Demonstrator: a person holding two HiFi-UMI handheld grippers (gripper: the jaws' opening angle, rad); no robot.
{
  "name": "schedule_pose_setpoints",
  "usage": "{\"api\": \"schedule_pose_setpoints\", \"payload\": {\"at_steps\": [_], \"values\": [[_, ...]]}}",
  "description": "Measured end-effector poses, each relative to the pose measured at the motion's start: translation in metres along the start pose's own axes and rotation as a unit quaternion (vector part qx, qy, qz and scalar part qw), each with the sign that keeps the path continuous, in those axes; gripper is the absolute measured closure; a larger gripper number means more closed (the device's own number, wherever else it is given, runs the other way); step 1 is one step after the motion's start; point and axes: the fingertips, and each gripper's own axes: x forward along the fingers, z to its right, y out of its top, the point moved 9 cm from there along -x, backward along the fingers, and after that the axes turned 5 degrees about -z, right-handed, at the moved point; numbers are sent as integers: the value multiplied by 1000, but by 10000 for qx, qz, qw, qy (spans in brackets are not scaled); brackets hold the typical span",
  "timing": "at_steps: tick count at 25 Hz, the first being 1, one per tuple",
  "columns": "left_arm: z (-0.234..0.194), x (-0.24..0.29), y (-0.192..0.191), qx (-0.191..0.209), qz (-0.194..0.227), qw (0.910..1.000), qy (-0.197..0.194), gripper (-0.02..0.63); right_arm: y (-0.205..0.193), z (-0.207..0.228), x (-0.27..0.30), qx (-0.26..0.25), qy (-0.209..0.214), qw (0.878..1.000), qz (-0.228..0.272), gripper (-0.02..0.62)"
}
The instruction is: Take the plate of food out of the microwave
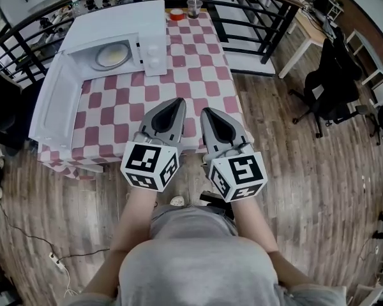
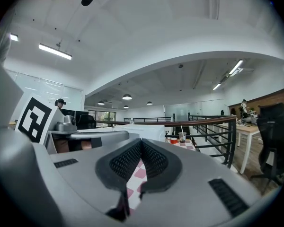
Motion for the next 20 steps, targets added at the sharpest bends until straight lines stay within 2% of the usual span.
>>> {"api": "schedule_pose_setpoints", "payload": {"at_steps": [4, 11, 20], "values": [[-22, -10, 2, -50, -14, 9999, 154, 603, 2, -18, 20, -41, 199, 9998, -50, 569], [-61, -31, 0, -137, -6, 9979, 640, 603, 1, -43, 48, -130, 541, 9983, -155, 569], [-87, -49, 0, -255, 29, 9940, 1065, 603, 4, -60, 73, -116, 887, 9958, -179, 569]]}}
